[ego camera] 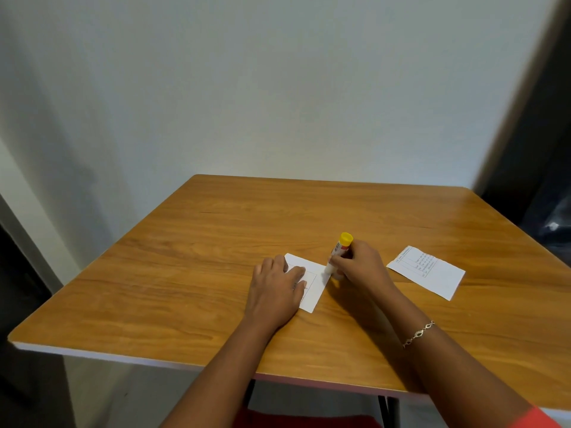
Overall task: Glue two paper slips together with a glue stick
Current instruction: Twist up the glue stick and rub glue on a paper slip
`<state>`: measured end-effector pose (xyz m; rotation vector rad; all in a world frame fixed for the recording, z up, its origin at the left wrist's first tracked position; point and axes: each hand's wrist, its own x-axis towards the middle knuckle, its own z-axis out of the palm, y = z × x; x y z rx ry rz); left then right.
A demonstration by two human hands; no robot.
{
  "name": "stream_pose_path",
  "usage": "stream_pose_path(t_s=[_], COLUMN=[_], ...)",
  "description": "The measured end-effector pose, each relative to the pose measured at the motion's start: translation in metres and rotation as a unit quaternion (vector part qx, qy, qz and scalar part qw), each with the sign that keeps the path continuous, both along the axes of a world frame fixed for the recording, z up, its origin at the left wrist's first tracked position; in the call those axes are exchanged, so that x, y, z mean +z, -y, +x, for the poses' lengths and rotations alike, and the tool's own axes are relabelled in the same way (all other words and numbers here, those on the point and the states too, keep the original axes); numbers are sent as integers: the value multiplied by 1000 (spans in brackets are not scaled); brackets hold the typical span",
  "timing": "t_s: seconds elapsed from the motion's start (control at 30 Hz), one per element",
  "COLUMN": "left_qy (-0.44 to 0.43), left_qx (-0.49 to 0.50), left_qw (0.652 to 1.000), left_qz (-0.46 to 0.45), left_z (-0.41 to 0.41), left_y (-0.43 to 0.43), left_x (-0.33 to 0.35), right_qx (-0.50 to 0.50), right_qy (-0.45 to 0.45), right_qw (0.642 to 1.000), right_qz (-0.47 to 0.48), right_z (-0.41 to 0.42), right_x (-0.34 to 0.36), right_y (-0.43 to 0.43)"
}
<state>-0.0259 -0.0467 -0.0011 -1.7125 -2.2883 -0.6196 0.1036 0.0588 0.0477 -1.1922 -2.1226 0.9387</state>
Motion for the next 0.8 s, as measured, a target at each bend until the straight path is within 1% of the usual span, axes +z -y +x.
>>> stream_pose_path(t_s=[0.37, 0.57, 0.8], left_qy=[0, 4, 6], left_qx=[3, 1, -2], left_qw=[1000, 1000, 1000], left_qz=[-16, -11, 8], left_z=[1, 1, 1], left_y=[1, 1, 0], left_x=[2, 2, 2], right_qx=[44, 72, 115], right_qy=[-1, -10, -21], right_qw=[999, 997, 992], right_qz=[32, 27, 43], right_z=[4, 9, 15], right_x=[-3, -2, -7], right_y=[31, 47, 59])
